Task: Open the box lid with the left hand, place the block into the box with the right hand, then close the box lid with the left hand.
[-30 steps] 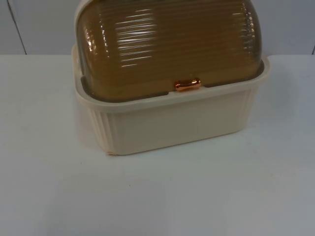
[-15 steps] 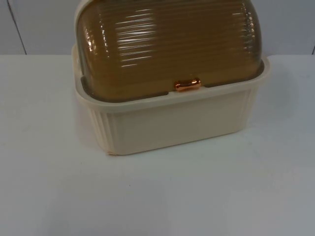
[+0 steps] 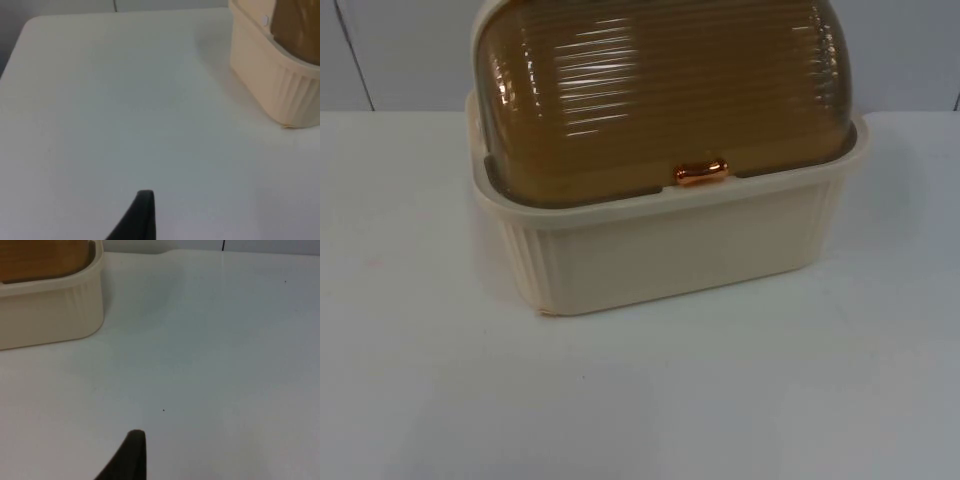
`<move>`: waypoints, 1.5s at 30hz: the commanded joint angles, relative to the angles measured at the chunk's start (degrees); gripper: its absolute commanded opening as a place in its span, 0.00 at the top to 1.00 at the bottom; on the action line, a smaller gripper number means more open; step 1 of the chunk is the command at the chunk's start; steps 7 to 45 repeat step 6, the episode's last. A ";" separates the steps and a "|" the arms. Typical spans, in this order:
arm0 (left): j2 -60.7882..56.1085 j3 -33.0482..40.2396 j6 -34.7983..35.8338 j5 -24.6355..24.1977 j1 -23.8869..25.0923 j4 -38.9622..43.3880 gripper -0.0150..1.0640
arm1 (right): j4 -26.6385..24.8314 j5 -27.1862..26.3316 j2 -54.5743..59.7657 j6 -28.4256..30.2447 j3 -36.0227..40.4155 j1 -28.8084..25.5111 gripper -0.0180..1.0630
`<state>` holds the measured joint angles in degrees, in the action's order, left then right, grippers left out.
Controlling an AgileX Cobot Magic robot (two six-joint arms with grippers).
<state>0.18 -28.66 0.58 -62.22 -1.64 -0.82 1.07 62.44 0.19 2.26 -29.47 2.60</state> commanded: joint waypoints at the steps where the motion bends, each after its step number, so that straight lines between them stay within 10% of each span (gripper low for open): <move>1: -0.18 0.31 2.34 0.62 -0.31 1.55 0.01 | 0.07 -0.67 -0.19 -0.10 0.03 -0.10 0.01; 45: -0.18 0.31 0.33 0.62 -0.31 0.29 0.01 | 0.07 -0.67 -0.19 -0.10 0.03 -0.10 0.01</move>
